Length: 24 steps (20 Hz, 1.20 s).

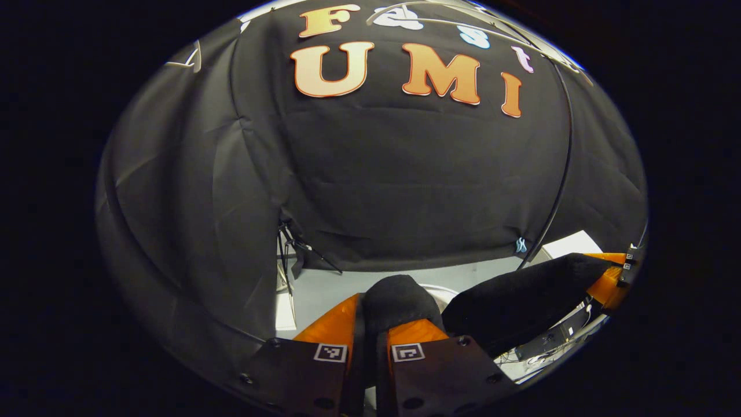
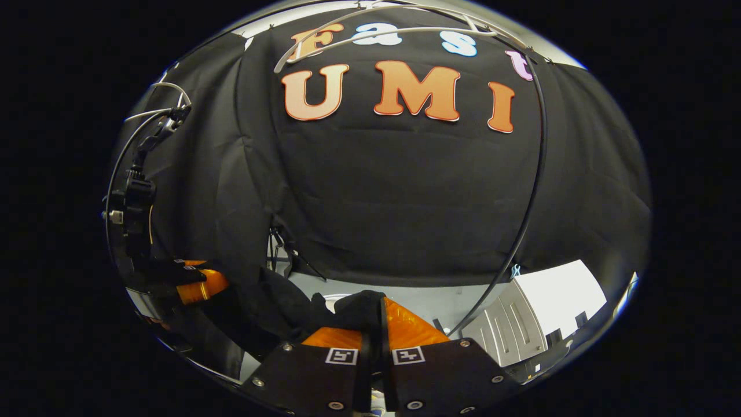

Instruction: Grasp the clothes on the hanger with both hands and then place them into the laundry hamper below.

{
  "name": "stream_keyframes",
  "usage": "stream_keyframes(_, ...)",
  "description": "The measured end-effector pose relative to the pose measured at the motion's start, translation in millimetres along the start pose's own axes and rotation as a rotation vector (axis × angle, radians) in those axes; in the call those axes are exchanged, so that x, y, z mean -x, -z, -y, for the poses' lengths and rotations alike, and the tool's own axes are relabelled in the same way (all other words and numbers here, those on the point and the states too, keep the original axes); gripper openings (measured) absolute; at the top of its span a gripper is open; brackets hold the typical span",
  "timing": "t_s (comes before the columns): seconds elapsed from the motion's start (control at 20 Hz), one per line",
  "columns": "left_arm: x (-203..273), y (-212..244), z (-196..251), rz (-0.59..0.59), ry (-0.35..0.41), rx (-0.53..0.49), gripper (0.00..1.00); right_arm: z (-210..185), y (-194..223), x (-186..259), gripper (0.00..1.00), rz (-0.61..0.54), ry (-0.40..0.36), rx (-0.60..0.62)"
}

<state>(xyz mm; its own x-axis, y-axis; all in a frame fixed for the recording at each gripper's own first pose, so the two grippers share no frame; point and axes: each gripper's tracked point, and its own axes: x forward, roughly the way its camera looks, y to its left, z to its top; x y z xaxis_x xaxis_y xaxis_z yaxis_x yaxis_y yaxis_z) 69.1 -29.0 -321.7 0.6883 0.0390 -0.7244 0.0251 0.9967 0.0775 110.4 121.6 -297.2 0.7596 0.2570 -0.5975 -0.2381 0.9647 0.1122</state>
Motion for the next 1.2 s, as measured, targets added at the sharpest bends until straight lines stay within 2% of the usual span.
stream_keyframes(0.3,-9.4,16.1,-3.5,-0.058,-0.014,-0.048,0.22,-8.9,34.0,-12.2,0.1,-0.077,-0.016,-0.003)
stream_keyframes(0.35,-9.7,24.7,-4.2,-0.075,-0.006,-0.057,0.32,-10.1,41.6,-15.4,0.12,-0.095,-0.024,-0.006)
stream_keyframes(0.45,-11.7,37.8,-6.9,-0.097,-0.003,-0.062,0.39,-7.9,56.2,-18.6,0.15,-0.135,-0.026,-0.006)
stream_keyframes(0.5,-12.6,43.1,-9.3,-0.112,-0.008,-0.064,0.52,-6.8,64.2,-16.8,0.23,-0.157,-0.018,-0.004)
stream_keyframes(0.55,-11.5,47.3,-14.1,-0.125,-0.022,-0.063,0.64,-2.5,70.8,-13.4,0.23,-0.18,-0.013,-0.001)
stream_keyframes(0.6,-11.3,51.3,-17.2,-0.137,-0.026,-0.058,0.77,-5.1,77.7,-14.1,0.45,-0.187,-0.019,-0.007)
stream_keyframes(0.65,-12.6,55.2,-17.8,-0.149,-0.027,-0.051,0.9,-7.5,77.1,-12.8,0.51,-0.183,-0.025,-0.018)
stream_keyframes(0.7,-10.3,57.1,-18.3,-0.158,-0.022,-0.048,0.91,-8.1,75.4,-12.0,0.63,-0.181,-0.03,-0.027)
stream_keyframes(0.8,-7.4,56.5,-20.7,-0.149,-0.017,-0.06,0.91,-3.1,79.4,-10.4,0.73,-0.188,-0.02,-0.032)
stream_keyframes(1.0,-0.6,50.2,-25.9,-0.117,-0.02,-0.077,0.91,0.5,86.2,-2.4,0.86,-0.189,-0.007,-0.062)
stream_keyframes(1.2,15.9,42.8,-20.4,-0.05,0.011,-0.043,0.91,4.9,89.1,9.1,0.93,-0.182,0.008,-0.068)
